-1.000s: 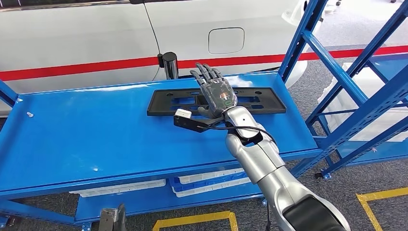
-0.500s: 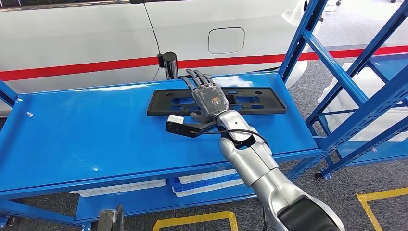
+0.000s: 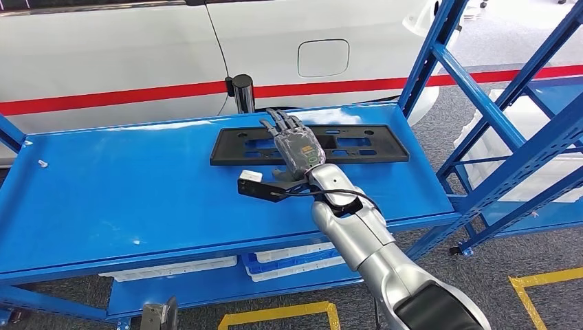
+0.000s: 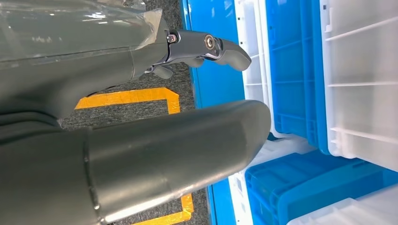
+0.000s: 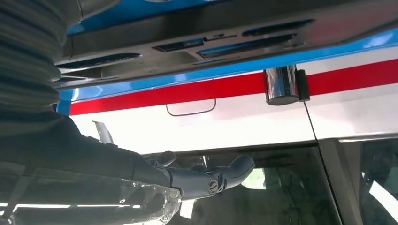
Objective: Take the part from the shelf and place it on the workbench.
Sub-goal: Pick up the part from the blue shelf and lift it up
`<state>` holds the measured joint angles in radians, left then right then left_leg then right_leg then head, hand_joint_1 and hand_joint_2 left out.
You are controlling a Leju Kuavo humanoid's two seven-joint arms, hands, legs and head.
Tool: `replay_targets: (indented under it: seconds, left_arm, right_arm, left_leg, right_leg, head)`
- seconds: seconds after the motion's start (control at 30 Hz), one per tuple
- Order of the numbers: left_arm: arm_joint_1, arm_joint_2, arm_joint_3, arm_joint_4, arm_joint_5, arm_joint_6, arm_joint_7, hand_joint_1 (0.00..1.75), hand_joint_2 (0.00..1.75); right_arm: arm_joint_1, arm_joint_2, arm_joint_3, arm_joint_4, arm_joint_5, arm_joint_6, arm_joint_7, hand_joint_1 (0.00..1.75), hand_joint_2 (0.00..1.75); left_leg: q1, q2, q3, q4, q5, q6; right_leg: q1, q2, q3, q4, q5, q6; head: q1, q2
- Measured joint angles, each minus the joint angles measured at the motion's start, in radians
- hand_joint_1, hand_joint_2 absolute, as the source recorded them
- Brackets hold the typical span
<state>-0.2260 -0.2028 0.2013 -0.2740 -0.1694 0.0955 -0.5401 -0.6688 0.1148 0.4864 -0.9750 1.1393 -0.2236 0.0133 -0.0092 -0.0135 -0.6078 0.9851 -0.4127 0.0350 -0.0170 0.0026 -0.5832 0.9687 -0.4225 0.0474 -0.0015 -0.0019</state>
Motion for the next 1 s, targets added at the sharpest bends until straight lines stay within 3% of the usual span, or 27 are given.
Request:
replay_targets:
  seconds: [0.57, 0.9, 0.93, 1.0]
  left_arm:
    - [0.012, 0.004, -0.01, 0.003, 0.014, 0.003, 0.002, 0.0, 0.0]
    - [0.012, 0.006, -0.014, 0.003, 0.029, 0.003, 0.008, 0.0, 0.0]
    - [0.012, 0.007, -0.014, 0.003, 0.031, 0.003, 0.008, 0.0, 0.0]
    - [0.012, 0.008, -0.014, 0.003, 0.033, 0.003, 0.008, 0.0, 0.0]
  right_arm:
    - [-0.005, 0.003, -0.004, 0.144, 0.052, -0.083, 0.04, 0.0, 1.75]
    - [-0.022, 0.001, -0.066, 0.221, 0.126, -0.162, 0.085, 0.0, 1.75]
    - [-0.025, 0.0, -0.072, 0.227, 0.129, -0.166, 0.087, 0.04, 1.75]
    - [-0.032, 0.0, -0.082, 0.242, 0.142, -0.171, 0.094, 0.79, 1.75]
  left_leg:
    - [0.0, 0.0, 0.0, 0.0, 0.0, 0.0]
    - [0.0, 0.0, 0.0, 0.0, 0.0, 0.0]
    - [0.0, 0.0, 0.0, 0.0, 0.0, 0.0]
    - [0.0, 0.0, 0.0, 0.0, 0.0, 0.0]
  right_leg:
    - [0.0, 0.0, 0.0, 0.0, 0.0, 0.0]
    - [0.0, 0.0, 0.0, 0.0, 0.0, 0.0]
    - [0.0, 0.0, 0.0, 0.0, 0.0, 0.0]
    - [0.0, 0.0, 0.0, 0.0, 0.0, 0.0]
  head:
    - [0.0, 0.0]
    - [0.0, 0.0]
    - [0.0, 0.0]
    - [0.0, 0.0]
